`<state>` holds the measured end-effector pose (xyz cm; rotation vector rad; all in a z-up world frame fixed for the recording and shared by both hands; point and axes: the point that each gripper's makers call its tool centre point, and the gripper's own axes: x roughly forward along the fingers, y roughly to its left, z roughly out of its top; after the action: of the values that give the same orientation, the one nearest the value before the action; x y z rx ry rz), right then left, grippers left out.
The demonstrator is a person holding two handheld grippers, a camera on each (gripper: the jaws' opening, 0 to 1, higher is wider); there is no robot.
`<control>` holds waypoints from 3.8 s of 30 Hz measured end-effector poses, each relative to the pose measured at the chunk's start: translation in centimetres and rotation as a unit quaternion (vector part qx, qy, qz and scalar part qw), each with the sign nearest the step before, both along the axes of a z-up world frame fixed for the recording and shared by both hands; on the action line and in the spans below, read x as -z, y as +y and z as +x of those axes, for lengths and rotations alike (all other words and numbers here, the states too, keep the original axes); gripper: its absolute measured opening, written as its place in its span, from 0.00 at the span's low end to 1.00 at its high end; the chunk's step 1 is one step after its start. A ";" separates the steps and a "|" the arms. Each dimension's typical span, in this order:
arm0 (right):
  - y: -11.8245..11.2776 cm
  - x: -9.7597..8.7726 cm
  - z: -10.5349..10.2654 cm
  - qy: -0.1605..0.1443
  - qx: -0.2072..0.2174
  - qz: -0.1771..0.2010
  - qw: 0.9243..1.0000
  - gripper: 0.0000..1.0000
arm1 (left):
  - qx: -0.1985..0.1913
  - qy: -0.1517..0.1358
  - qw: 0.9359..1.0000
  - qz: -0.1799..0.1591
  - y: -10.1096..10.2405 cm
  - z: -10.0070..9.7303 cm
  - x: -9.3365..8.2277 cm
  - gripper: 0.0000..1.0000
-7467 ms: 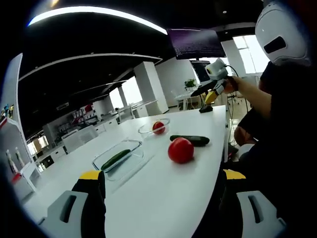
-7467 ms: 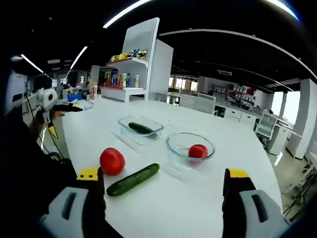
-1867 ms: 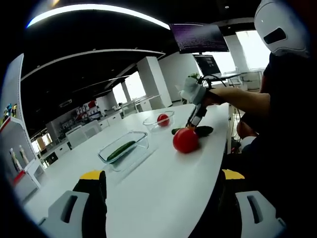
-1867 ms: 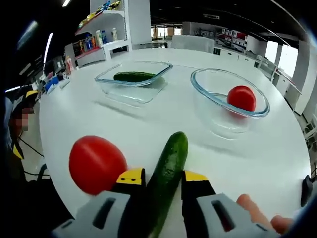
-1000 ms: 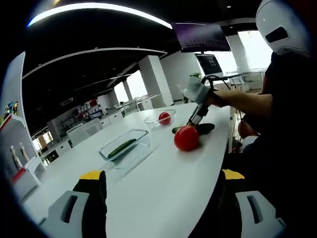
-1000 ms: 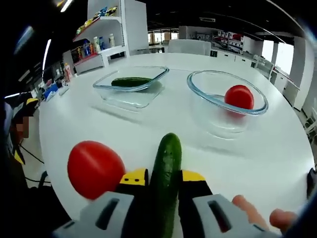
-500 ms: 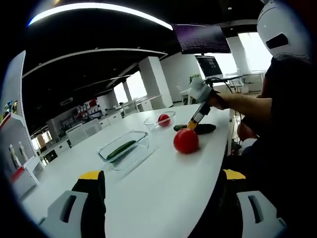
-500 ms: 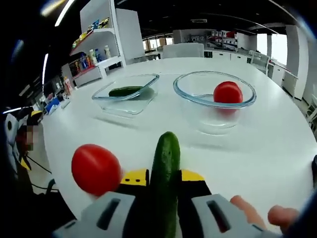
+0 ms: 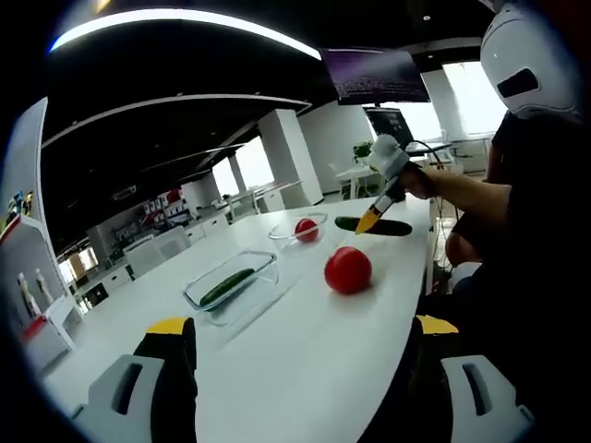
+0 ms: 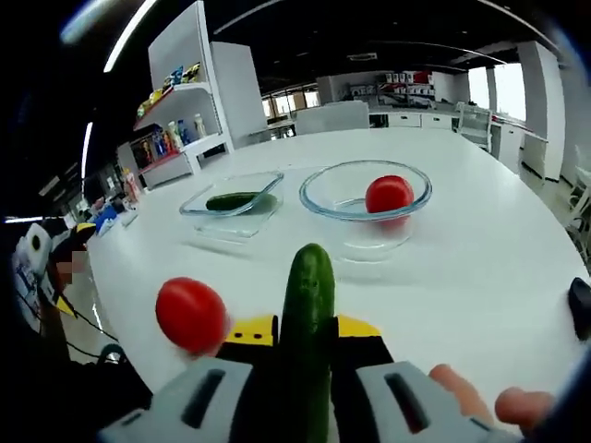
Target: Sort the scattered tomatoes and cucumbers on the table and place them into their respective storage containers
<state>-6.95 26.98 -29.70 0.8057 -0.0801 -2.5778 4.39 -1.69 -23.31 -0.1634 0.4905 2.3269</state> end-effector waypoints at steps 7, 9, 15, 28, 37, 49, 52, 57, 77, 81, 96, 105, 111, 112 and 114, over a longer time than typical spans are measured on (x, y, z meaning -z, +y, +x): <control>1.9 -2.8 0.9 0.031 0.023 -0.015 0.999 0.18 | 0.003 0.012 1.000 -0.002 0.4 0.1 -0.9 0.95; 3.2 -3.6 0.5 0.045 0.026 -0.014 0.999 0.18 | 0.002 0.015 1.000 -0.002 0.3 0.1 -1.1 0.95; 3.9 -4.9 0.7 0.065 0.029 -0.024 0.997 0.18 | -0.001 0.016 1.000 -0.003 0.3 0.1 -1.1 0.95; -1.7 -11.7 -3.3 0.159 -0.076 0.065 0.982 0.18 | -0.027 0.021 0.999 -0.010 -0.4 -0.8 -1.4 0.95; -6.2 -12.6 -6.8 0.169 -0.143 0.134 0.966 0.18 | -0.028 0.016 0.999 -0.010 -0.7 -0.9 -1.4 0.95; -12.9 -15.4 -8.6 0.205 -0.236 0.237 0.920 0.18 | -0.040 0.003 0.999 -0.008 -1.6 -1.0 -1.6 0.95; -14.0 -15.6 -9.8 0.217 -0.242 0.283 0.903 0.18 | -0.044 -0.005 0.999 -0.010 -1.7 -1.1 -1.4 0.95; -16.2 -13.9 -11.2 0.213 -0.274 0.319 0.882 0.19 | -0.051 -0.011 0.998 -0.024 -2.0 -1.2 -0.6 0.95; -26.5 -1.8 -15.9 0.239 -0.502 0.388 0.735 0.19 | -0.037 -0.034 0.999 -0.012 -2.4 -0.5 0.9 0.95; -26.8 -0.9 -16.7 0.224 -0.512 0.388 0.733 0.18 | -0.034 -0.036 0.999 -0.011 -2.6 -0.4 1.2 0.95; -29.1 1.2 -14.1 0.186 -0.545 0.345 0.741 0.18 | -0.024 -0.037 0.999 0.006 -2.3 -0.5 1.5 0.95; -29.4 2.1 -14.2 0.174 -0.556 0.343 0.737 0.19 | -0.036 -0.046 0.998 -0.004 -3.0 -0.6 2.3 0.95; -29.3 2.2 -14.2 0.181 -0.551 0.348 0.737 0.19 | -0.033 -0.042 0.999 0.002 -2.9 -0.6 1.9 0.95; -29.4 2.1 -14.2 0.181 -0.550 0.345 0.739 0.19 | -0.033 -0.042 0.999 0.002 -2.9 -0.6 1.9 0.95; -29.3 2.1 -14.2 0.180 -0.549 0.342 0.741 0.19 | -0.035 -0.042 0.999 0.003 -3.1 -0.6 1.8 0.95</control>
<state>-21.11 -2.36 -31.84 0.3238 1.1603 -1.4784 3.80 -4.76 -25.12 -0.2772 0.4418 2.3779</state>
